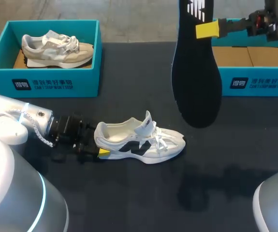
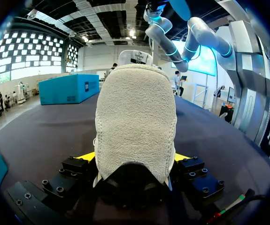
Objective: Take the shoe out of the shoebox, open the shoe tongue, remove and reinsert the insole, then place the shoe into the shoebox
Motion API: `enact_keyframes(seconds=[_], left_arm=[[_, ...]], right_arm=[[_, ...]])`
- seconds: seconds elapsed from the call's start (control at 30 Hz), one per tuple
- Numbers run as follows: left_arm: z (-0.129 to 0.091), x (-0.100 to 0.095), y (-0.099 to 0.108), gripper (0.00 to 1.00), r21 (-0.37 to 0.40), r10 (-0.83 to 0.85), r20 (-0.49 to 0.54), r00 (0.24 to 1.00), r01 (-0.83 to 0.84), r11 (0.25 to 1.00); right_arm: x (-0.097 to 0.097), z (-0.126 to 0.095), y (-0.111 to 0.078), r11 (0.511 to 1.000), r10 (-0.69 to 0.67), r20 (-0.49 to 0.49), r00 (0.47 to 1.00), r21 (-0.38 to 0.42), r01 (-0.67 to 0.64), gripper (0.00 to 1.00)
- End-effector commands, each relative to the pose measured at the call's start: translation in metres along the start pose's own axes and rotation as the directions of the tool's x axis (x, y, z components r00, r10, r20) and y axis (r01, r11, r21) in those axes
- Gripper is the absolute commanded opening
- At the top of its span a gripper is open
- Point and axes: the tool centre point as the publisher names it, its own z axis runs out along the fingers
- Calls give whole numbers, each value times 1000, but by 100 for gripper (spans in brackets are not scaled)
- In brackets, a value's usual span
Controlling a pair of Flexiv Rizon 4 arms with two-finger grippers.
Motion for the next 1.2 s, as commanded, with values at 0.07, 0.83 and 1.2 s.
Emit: enact_keyframes(seconds=[0.07,0.83,1.2], left_arm=[[2,0,2,0,0,0,1,1000,0,1000],[-22,8,-10,100,-145,52,28,998,-47,988],[-30,9,-18,100,-319,96,0,995,-91,943]], right_arm=[[-1,3,3,1000,2,2,1000,5,-2,0],[-1,3,3,1000,2,2,1000,5,-2,0],[-1,3,3,1000,2,2,1000,5,-2,0]])
